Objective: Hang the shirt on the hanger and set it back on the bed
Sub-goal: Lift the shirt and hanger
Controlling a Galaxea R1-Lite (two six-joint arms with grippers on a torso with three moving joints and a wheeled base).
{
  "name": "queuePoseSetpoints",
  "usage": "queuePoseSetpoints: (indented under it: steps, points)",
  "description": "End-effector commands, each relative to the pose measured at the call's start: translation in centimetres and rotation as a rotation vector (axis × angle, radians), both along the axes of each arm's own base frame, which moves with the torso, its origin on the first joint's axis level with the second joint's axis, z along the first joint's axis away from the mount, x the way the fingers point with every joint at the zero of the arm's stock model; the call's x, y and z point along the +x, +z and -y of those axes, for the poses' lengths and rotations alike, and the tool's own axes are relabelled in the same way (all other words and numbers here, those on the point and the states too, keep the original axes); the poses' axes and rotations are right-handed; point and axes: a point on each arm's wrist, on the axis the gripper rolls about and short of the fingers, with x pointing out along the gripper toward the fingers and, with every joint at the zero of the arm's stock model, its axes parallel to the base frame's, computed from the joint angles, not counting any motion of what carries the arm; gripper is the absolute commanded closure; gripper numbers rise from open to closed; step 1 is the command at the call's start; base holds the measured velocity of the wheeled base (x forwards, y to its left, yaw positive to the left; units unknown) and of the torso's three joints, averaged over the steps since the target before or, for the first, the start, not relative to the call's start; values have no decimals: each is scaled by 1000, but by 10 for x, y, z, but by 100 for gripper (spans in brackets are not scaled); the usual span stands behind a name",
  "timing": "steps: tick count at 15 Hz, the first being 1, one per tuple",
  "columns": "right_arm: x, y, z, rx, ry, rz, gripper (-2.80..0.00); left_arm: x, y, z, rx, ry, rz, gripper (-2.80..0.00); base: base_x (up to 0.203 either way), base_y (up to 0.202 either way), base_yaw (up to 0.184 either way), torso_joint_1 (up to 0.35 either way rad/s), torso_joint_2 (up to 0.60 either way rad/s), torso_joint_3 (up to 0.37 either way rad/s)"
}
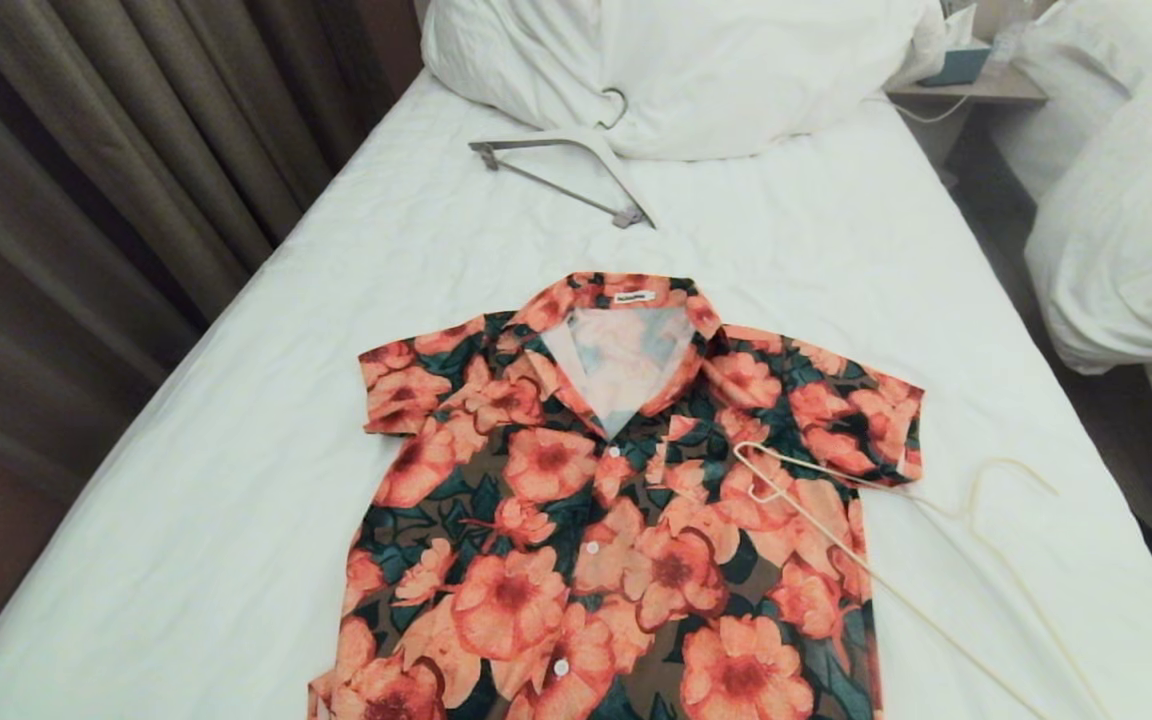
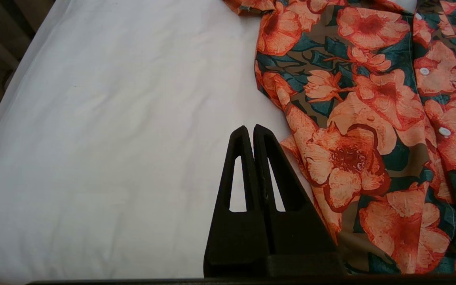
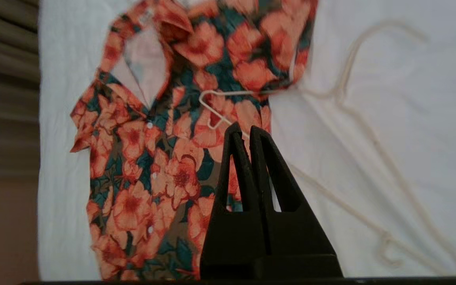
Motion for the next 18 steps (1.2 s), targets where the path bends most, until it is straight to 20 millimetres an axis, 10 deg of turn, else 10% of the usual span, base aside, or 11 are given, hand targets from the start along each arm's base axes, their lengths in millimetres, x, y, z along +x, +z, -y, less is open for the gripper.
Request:
queuePoseSetpoints:
  steps: [1,9,18]
  points:
    - [55,-11,10,40,-28,-189,0,0,0,0,0,0,0,0,0,0,0,0,0,0]
    - [153,-62,118,275,88,-571,0,0,0,0,0,0,0,0,0,0,0,0,0,0]
    - [164,-110,172,317,568,-812,0,0,0,0,0,0,0,0,0,0,0,0,0,0]
